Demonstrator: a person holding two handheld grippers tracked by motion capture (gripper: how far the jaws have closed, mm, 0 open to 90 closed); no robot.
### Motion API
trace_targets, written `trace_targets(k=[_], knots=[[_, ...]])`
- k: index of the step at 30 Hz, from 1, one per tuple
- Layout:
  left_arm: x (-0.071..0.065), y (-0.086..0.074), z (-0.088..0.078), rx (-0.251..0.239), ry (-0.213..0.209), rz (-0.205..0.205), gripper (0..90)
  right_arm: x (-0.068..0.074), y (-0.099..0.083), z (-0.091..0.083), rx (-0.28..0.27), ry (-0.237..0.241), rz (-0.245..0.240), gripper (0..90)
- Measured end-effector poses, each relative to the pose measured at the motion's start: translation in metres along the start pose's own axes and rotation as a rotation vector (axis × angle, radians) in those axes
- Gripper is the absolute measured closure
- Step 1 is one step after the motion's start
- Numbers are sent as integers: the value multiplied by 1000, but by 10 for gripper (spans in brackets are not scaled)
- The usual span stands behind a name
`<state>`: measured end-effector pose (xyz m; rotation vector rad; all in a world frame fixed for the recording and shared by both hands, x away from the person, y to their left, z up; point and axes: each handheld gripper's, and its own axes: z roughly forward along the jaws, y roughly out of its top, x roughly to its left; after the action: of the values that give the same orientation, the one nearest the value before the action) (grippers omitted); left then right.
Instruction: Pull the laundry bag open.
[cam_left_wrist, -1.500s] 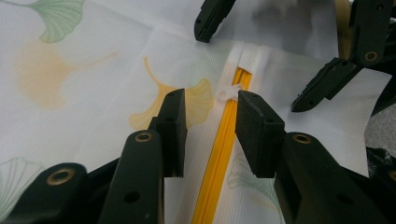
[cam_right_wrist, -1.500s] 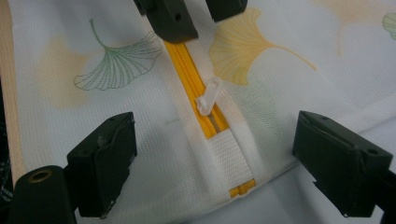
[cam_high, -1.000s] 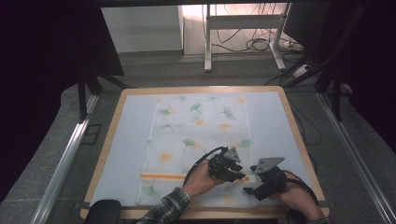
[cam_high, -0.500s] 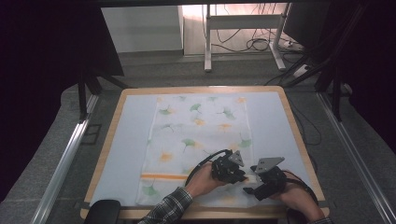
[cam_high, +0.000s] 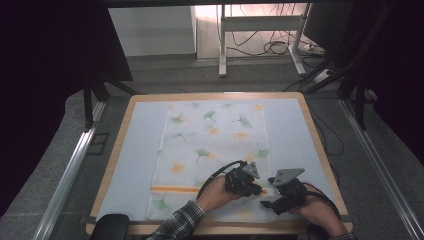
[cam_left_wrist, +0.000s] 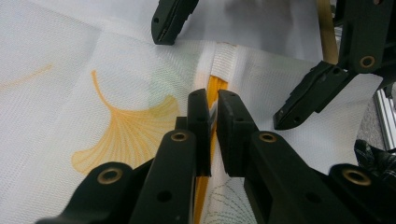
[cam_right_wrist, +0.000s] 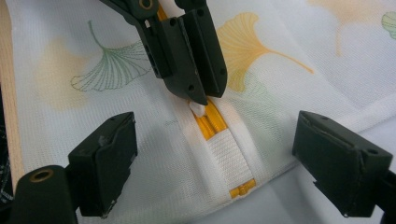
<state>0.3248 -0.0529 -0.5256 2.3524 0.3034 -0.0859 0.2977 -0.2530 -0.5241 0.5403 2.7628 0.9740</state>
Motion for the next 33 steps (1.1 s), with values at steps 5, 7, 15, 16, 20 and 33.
trace_targets(k=[5, 7, 15, 16, 20, 33], knots=[[-1, -1, -2, -15, -1, -7, 897, 0, 0, 0, 0, -2, -1, 139], [-1, -1, -3, -12, 6, -4, 900, 1, 0, 0, 3, -4, -1, 139], [3, -5, -8, -5, -3, -26, 900, 1, 2, 0, 21, -14, 7, 162], [3, -6, -8, -7, -4, -31, 900, 1, 2, 0, 21, -15, 8, 166], [4, -7, -10, -4, -7, -34, 900, 1, 2, 0, 20, -17, 8, 174], [3, -11, -15, 3, -2, -30, 900, 1, 3, -1, 20, -22, 13, 193]])
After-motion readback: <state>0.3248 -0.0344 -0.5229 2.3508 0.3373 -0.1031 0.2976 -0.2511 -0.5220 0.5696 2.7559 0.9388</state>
